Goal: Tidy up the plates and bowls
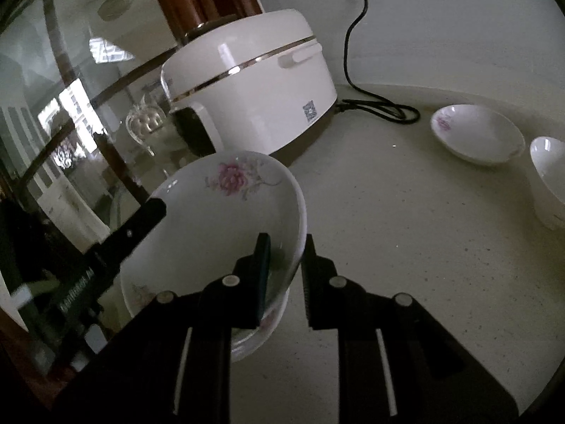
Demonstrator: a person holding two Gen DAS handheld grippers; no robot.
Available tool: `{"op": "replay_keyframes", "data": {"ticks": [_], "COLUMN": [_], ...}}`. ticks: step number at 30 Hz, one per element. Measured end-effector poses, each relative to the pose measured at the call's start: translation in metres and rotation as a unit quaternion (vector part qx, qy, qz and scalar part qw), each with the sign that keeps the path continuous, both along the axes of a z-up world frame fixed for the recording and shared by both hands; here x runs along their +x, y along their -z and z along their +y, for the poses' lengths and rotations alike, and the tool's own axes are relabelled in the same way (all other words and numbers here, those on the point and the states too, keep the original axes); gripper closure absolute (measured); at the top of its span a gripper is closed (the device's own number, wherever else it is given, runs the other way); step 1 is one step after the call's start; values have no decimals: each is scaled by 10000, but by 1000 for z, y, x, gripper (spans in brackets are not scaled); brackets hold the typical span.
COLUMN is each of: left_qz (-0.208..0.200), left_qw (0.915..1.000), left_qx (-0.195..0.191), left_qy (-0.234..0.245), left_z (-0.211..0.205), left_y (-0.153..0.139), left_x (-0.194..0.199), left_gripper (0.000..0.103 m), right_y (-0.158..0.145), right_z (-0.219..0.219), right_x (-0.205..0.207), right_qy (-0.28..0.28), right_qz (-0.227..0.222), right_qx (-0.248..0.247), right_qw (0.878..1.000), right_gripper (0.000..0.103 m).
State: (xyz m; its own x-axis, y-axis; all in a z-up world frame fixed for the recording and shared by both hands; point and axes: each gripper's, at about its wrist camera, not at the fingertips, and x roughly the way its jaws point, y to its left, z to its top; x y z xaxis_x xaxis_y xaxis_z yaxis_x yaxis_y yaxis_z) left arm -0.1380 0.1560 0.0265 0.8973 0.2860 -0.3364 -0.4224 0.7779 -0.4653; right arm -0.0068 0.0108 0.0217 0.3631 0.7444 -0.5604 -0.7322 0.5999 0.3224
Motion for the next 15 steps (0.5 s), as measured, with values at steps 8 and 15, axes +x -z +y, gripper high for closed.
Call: {"op": "replay_keyframes", "data": {"ticks": [8,15], "left_qz": [248,478], "left_qw": [9985,9967], "left_qx": [-159,-407], "left_qy": [-453,-524], "left_z": [7,15], "left_y": [9,17], "left_x": [-3,-3], "left_gripper": [66,66], "right_y": [13,21], "right_z": [12,19], "right_x": [-9,-14], "right_qy": [-238,-369], "right_qz": [-22,22], "right_qx": [-184,-339], "right_qw": [9995,9987], "right_gripper": [83,83]}}
